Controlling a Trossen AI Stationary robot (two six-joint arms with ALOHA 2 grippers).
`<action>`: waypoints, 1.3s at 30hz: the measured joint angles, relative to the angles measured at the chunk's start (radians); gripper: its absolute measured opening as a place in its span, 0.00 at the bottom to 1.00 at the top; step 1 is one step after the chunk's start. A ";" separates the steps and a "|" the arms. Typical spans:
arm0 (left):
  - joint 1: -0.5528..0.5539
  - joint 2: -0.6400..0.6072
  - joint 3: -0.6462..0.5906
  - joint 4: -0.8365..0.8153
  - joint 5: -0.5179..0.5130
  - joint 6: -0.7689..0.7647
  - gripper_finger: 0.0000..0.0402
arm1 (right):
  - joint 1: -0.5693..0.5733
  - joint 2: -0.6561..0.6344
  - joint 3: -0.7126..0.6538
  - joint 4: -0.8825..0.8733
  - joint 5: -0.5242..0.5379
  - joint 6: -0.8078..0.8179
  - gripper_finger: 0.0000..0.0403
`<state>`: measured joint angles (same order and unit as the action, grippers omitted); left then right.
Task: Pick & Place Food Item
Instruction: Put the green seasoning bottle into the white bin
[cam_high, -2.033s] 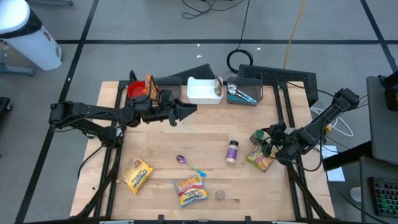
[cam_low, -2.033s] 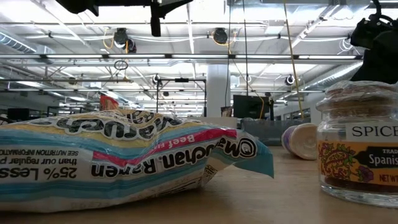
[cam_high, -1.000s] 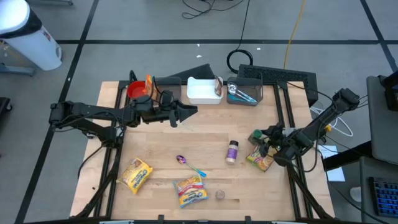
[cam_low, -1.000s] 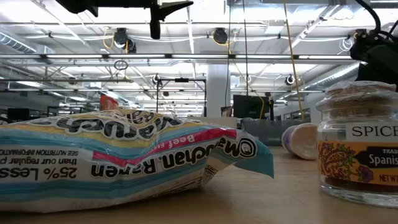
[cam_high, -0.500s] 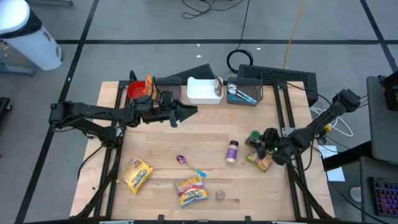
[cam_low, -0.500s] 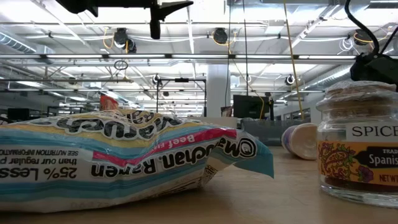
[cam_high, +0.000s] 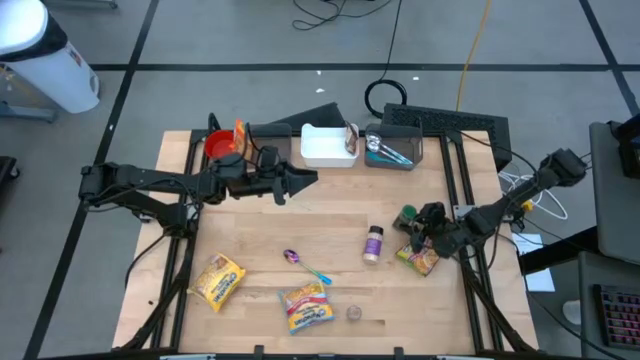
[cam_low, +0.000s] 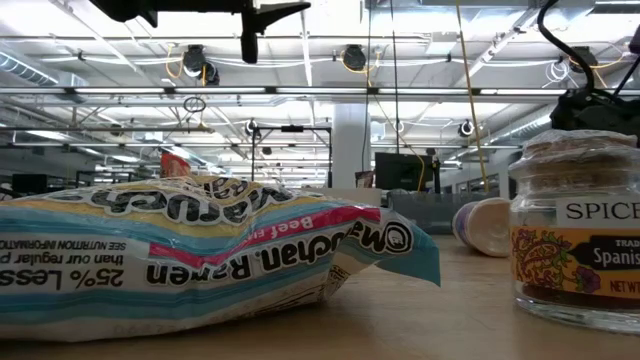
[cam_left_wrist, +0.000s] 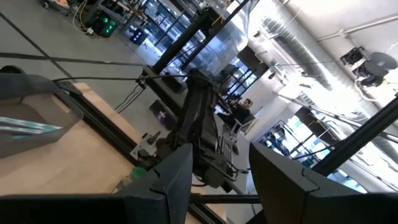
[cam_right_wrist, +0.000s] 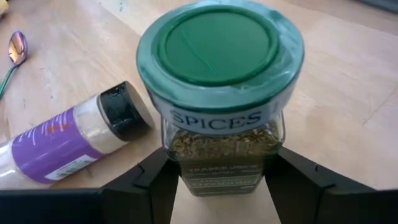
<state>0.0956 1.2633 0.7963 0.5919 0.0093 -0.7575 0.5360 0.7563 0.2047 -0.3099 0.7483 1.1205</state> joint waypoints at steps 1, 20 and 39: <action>0.000 0.000 0.000 -0.009 0.000 0.000 0.42 | -0.006 0.000 0.000 0.010 -0.002 -0.009 0.48; -0.022 0.015 0.000 -0.120 0.010 0.061 0.42 | -0.170 -0.038 0.226 0.344 -0.227 -0.497 0.48; -0.045 0.448 0.647 -0.580 0.344 0.325 0.42 | -0.360 0.075 0.471 0.386 -0.569 -0.609 0.48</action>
<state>0.0509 1.7116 1.4435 0.0116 0.3531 -0.4330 0.1761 0.8312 0.6752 0.0760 0.1791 0.5115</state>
